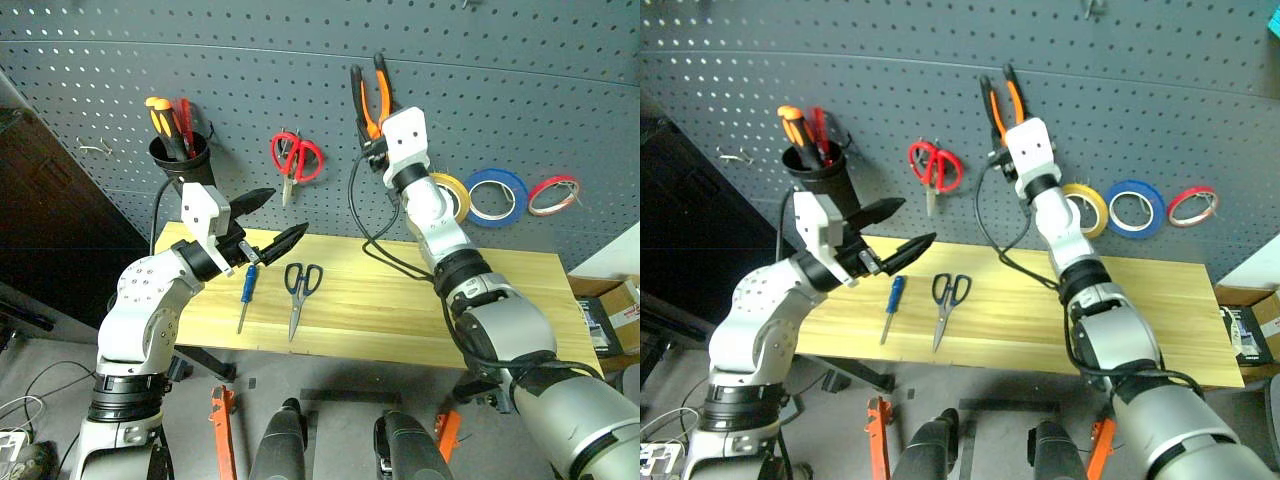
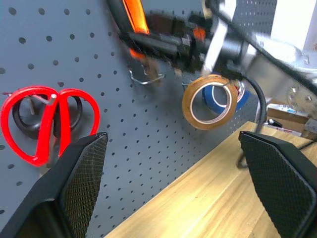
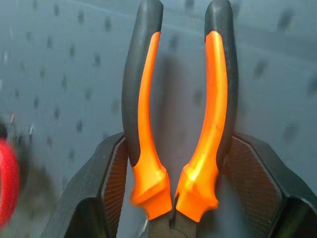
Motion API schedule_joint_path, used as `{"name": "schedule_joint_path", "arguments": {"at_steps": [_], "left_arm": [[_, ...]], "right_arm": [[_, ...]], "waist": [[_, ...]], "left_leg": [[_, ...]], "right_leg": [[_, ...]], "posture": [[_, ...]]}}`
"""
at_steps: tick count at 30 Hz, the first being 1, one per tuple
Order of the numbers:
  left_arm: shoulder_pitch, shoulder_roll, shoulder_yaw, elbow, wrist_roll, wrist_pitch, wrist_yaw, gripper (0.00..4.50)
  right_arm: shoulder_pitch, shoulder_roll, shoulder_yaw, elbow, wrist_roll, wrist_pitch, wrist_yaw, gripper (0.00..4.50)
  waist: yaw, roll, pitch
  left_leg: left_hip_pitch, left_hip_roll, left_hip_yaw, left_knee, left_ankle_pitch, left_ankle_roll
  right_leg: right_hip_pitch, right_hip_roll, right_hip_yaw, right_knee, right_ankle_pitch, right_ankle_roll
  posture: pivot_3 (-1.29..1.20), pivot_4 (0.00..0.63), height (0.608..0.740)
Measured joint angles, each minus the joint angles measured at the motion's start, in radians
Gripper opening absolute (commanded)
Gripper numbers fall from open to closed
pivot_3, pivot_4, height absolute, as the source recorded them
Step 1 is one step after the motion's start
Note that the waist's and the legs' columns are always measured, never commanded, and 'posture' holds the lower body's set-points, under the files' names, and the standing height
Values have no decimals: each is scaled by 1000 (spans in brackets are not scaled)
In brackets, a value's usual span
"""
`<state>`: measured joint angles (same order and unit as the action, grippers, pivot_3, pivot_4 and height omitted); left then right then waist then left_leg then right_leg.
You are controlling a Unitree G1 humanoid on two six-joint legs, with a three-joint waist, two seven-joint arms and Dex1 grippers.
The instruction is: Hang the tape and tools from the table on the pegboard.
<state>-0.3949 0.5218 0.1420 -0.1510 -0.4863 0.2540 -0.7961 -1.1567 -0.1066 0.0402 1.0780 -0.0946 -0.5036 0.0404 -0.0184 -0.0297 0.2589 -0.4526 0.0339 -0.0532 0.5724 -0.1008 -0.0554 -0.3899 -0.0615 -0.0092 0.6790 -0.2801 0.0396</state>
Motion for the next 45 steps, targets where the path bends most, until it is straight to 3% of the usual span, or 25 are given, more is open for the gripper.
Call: {"name": "schedule_joint_path", "arguments": {"at_steps": [11,16,17,23,26,33,38,41,45], "left_arm": [[-25,-16,0,44,31,-41,9,4500],[-31,-18,0,44,34,-38,25,4500],[-29,-18,-1,44,34,-35,30,4500],[40,-17,-1,29,45,12,83,4500],[94,-12,-8,-34,52,69,121,4500],[192,4,-53,-99,125,337,305,4500],[236,-56,-155,-122,224,598,496,4500],[259,-112,-223,-125,272,707,582,4500],[251,-159,-310,-111,345,751,654,4500]], "right_arm": [[26,10,-13,-36,0,51,-19,2753],[93,10,-19,-140,14,161,0,4386],[121,9,-19,-187,20,200,7,4492],[390,-14,-14,-570,40,482,81,4492],[500,-55,8,-890,74,628,166,4492],[732,-248,8,-1499,387,1002,435,4492],[880,-392,-55,-1692,605,1287,504,4492],[938,-483,-56,-1725,626,1388,506,4492],[947,-499,-56,-1725,636,1457,486,4492]], "waist": [[4,1,0],[10,1,0],[12,1,0],[15,2,1],[10,2,1],[-4,2,1],[-11,2,2],[-12,1,3],[-11,0,3]], "left_leg": [[0,0,0,0,0,0],[0,0,0,0,0,0],[0,0,0,0,0,0],[-3,1,2,-1,0,0],[-15,1,3,-1,0,0],[-15,9,2,-2,-2,-2],[-15,11,6,1,-2,-3],[-15,12,6,2,-2,-3],[-15,12,6,2,-2,-3]], "right_leg": [[0,0,0,0,-1,2],[0,0,0,0,-1,2],[0,0,0,0,-1,2],[-3,0,1,-2,0,-1],[-16,0,1,1,2,4],[-16,7,-1,0,-4,5],[-15,6,0,-1,-5,-1],[-16,6,0,-3,-4,-2],[-16,6,0,-3,-4,-3]], "posture": [[31,229,740],[24,229,740],[19,228,740],[0,235,740],[-9,239,740],[-42,250,740],[-63,259,740],[-65,263,740],[-70,262,740]]}}
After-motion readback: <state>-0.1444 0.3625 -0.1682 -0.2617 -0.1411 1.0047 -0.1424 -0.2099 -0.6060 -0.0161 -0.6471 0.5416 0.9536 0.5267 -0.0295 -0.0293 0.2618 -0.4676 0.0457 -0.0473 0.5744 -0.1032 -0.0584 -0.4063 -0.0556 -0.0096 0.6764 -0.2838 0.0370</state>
